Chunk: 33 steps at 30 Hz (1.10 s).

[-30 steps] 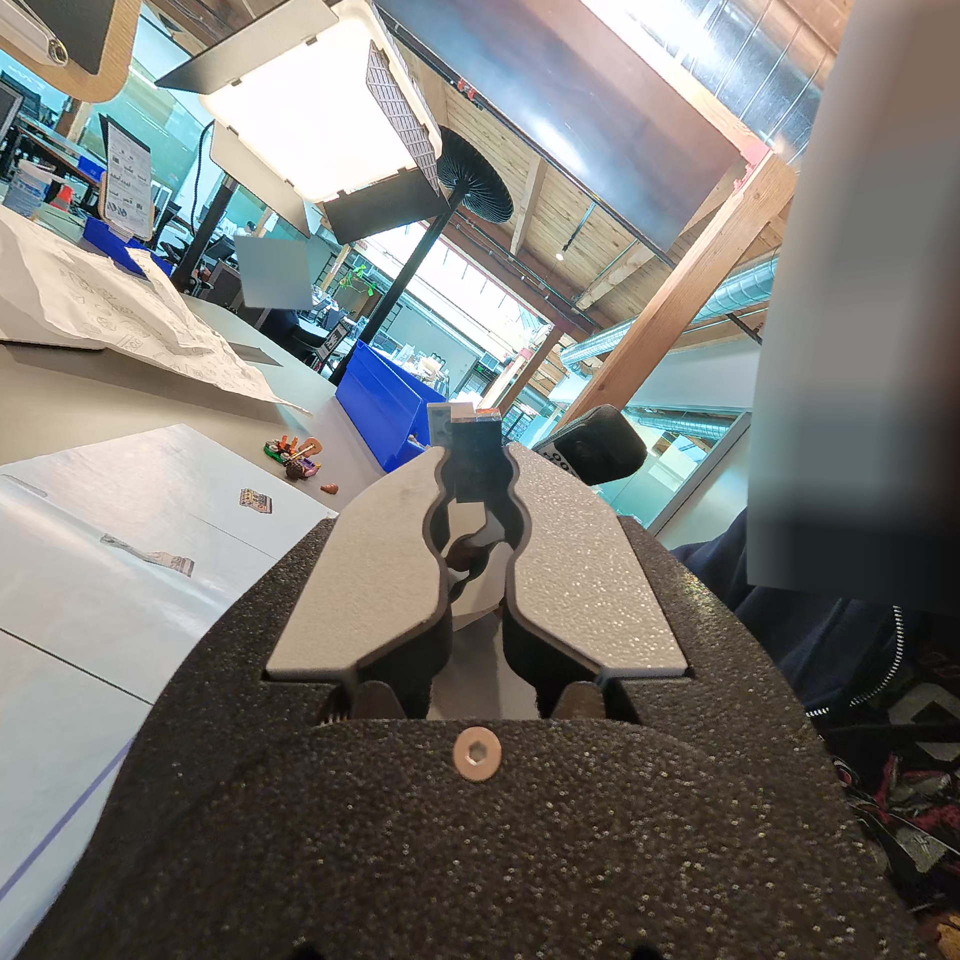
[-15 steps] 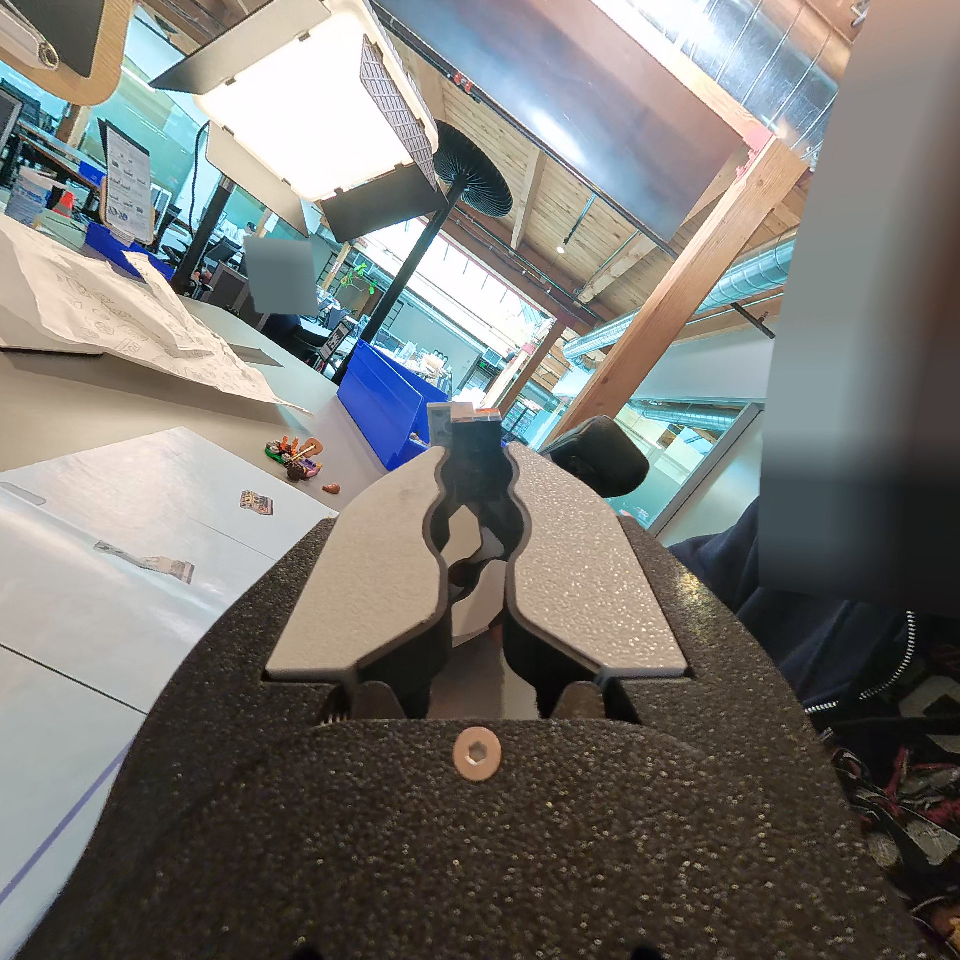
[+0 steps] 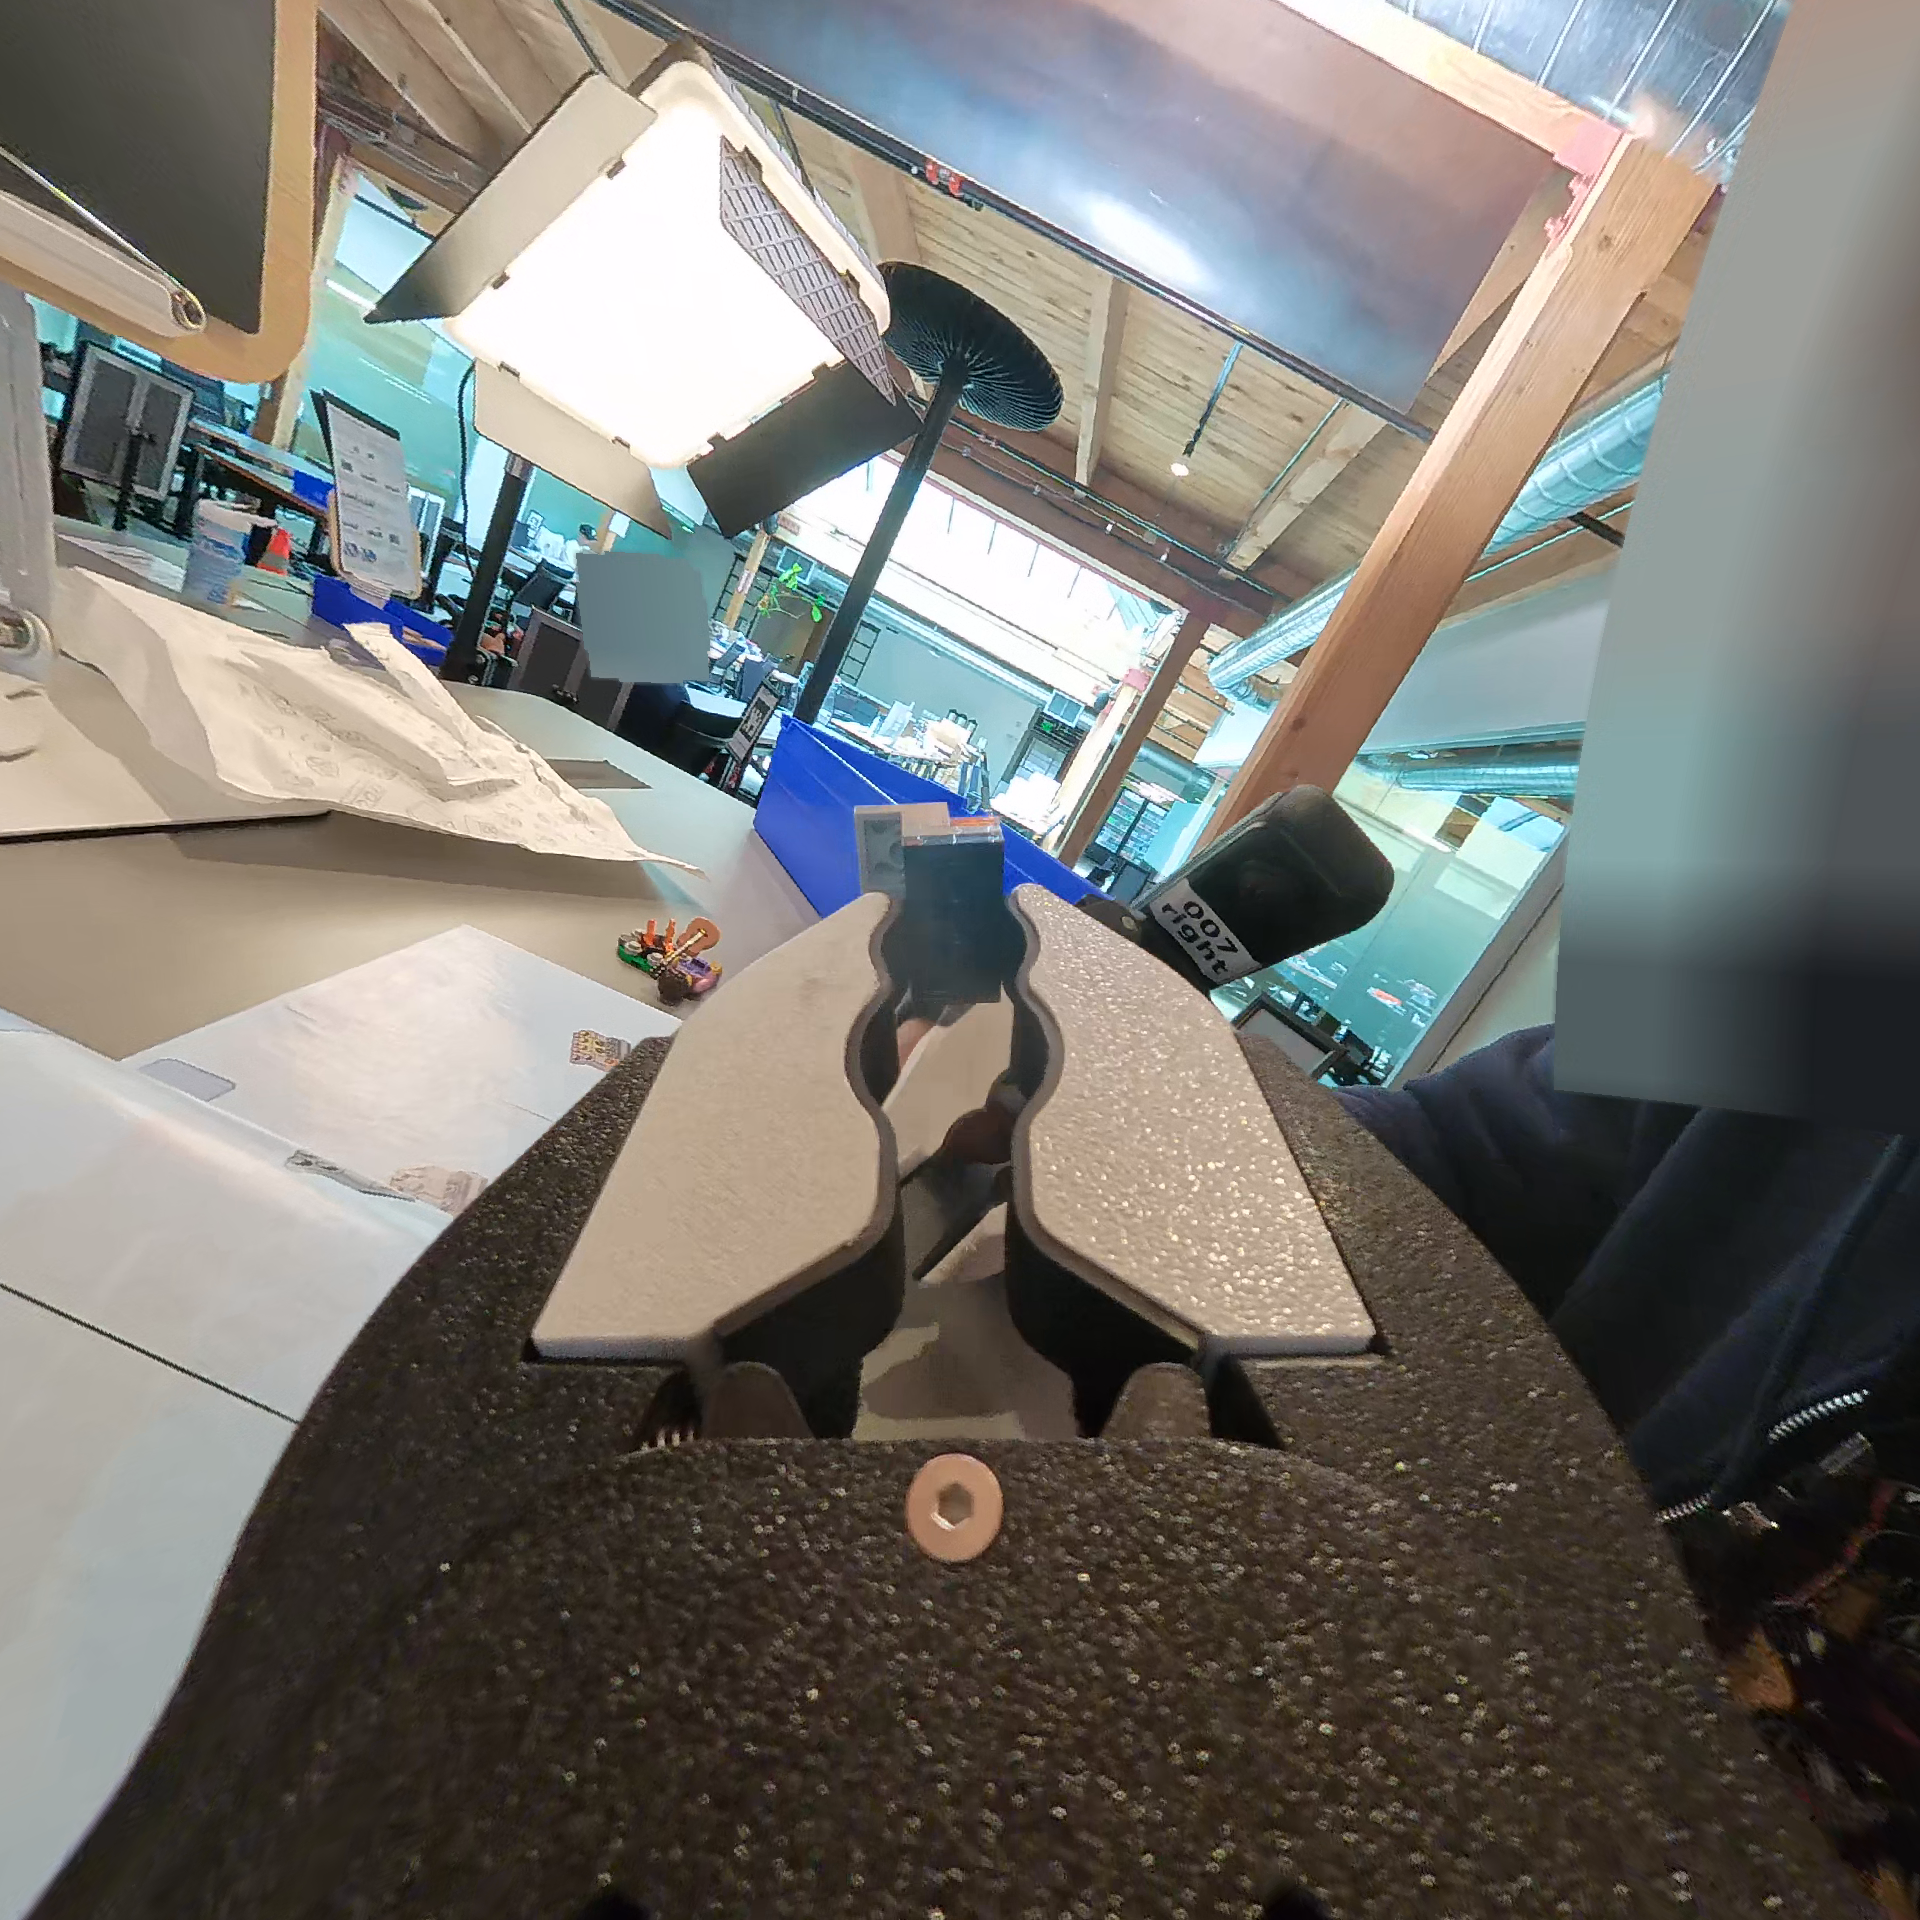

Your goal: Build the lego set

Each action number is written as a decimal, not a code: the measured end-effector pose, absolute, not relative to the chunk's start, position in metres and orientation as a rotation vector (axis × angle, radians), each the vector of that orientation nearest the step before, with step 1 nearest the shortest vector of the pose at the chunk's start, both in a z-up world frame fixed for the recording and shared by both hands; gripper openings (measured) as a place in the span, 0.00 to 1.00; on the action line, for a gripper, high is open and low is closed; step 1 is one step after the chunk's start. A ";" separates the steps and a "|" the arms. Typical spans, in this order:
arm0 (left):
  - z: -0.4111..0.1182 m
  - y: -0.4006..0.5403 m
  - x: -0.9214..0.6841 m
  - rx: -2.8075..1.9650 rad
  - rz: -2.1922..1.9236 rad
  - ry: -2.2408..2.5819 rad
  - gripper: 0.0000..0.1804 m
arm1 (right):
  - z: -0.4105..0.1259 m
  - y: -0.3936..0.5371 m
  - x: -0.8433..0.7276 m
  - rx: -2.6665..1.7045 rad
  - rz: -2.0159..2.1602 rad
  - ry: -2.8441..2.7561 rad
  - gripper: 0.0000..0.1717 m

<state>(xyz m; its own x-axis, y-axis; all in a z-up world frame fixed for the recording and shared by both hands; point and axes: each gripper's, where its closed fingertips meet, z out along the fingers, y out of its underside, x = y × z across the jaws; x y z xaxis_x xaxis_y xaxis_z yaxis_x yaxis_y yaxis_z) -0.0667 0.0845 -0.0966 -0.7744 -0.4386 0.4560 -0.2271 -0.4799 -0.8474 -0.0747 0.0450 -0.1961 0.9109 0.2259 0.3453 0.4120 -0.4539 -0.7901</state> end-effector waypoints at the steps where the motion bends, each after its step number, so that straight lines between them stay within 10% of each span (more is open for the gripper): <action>1: -0.097 0.085 -0.066 -0.989 -2.386 1.522 0.09 | -0.200 0.046 -0.074 -2.083 -0.241 -0.455 0.11; 33: -0.069 0.067 -0.051 -0.583 -2.324 1.420 0.09 | -0.214 0.077 -0.061 -2.119 -0.353 -0.570 0.13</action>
